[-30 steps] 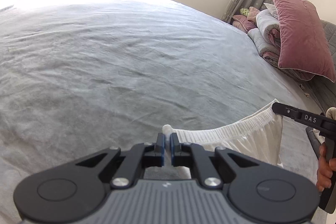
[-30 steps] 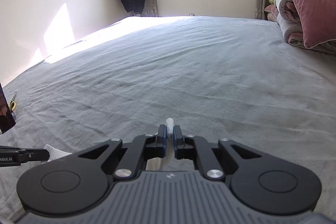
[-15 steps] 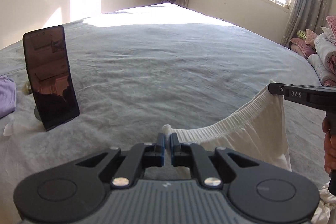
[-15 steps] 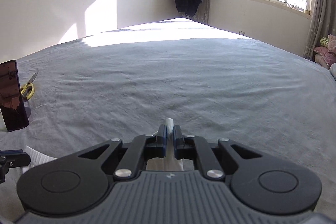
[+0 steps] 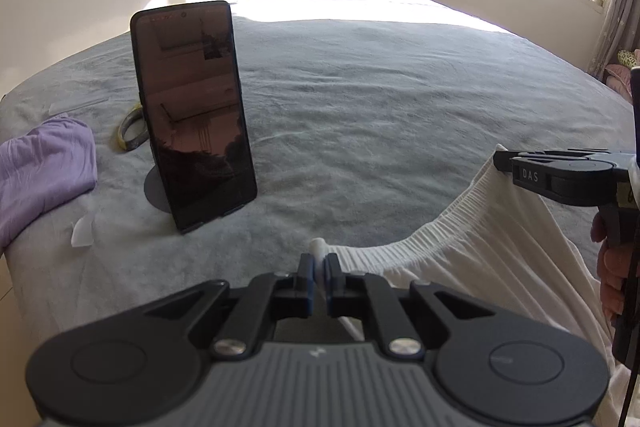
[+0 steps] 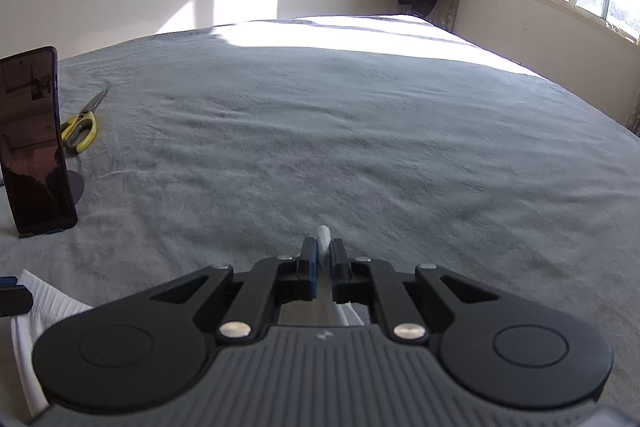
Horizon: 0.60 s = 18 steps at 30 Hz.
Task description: Fold clothes
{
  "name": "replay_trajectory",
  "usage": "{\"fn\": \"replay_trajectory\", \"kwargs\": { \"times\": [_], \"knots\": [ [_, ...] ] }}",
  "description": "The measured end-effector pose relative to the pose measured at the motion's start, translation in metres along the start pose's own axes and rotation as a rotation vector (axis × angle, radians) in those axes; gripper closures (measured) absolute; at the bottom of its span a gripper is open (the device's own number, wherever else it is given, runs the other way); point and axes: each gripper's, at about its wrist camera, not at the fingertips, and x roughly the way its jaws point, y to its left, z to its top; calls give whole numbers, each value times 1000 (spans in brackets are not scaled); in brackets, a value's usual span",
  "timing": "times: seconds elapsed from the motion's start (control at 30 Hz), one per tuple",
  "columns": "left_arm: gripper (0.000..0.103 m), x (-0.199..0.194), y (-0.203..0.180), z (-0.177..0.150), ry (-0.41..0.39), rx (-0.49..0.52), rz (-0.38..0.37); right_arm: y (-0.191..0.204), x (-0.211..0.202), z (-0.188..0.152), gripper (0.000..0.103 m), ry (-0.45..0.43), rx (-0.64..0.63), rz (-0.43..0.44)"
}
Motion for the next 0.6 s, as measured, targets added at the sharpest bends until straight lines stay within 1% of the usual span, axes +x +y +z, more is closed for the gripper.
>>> {"fn": "replay_trajectory", "kwargs": {
  "times": [0.03,0.07,0.13,0.2,0.27,0.33,0.43,0.6],
  "knots": [
    [96,3,0,-1,17,7,3,2,4,-1,94,13,1,1],
    [93,4,0,-1,32,10,5,4,7,-2,91,26,5,1],
    [92,5,0,-2,44,6,7,4,7,-2,88,39,19,3],
    [87,3,0,-2,43,3,9,0,3,-2,82,47,43,13],
    [68,0,0,-1,20,-6,7,-6,-6,-1,53,46,62,18],
    [64,-5,-1,1,-8,-16,2,-14,-19,-2,51,33,58,11],
    [61,-9,-8,3,-23,-11,-12,-30,-39,-8,51,56,50,-2],
    [61,-16,-30,0,-15,33,-92,-62,-79,-31,51,115,50,-68]
  ]
}}
